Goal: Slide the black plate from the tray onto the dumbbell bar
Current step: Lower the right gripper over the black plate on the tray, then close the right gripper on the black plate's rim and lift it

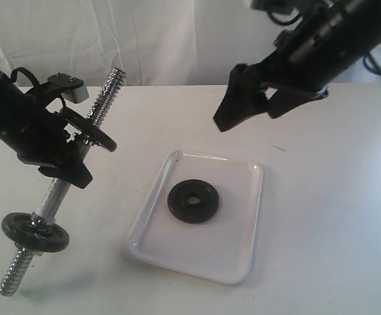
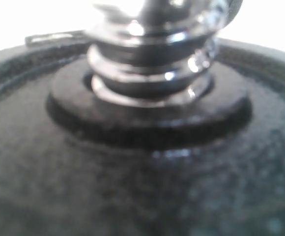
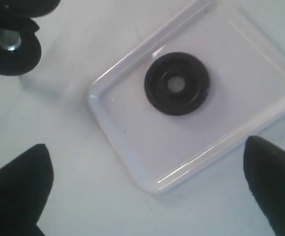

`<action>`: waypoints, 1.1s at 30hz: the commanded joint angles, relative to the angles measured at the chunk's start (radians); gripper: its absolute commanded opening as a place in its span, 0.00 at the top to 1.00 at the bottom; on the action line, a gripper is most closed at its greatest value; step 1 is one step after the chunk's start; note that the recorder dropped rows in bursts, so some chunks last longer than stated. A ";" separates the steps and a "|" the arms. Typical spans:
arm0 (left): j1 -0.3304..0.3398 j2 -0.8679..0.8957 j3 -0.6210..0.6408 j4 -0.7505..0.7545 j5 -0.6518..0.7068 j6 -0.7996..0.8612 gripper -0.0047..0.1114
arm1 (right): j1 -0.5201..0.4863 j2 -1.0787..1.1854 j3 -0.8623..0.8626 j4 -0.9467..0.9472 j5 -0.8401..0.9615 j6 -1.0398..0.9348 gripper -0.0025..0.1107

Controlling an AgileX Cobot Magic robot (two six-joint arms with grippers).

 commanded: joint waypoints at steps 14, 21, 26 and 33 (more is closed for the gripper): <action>-0.001 -0.061 -0.029 -0.129 -0.020 0.003 0.96 | 0.247 0.325 -0.195 -0.285 -0.050 0.016 0.05; -0.001 -0.061 -0.029 -0.129 -0.024 0.003 0.96 | 0.282 0.420 -0.221 -0.294 -0.113 0.016 0.05; -0.001 -0.061 -0.029 -0.129 -0.024 0.007 0.96 | 0.292 0.478 -0.221 -0.303 -0.148 0.016 0.05; -0.001 -0.061 -0.029 -0.129 -0.022 0.007 0.96 | 0.296 0.536 -0.221 -0.356 -0.212 0.009 0.05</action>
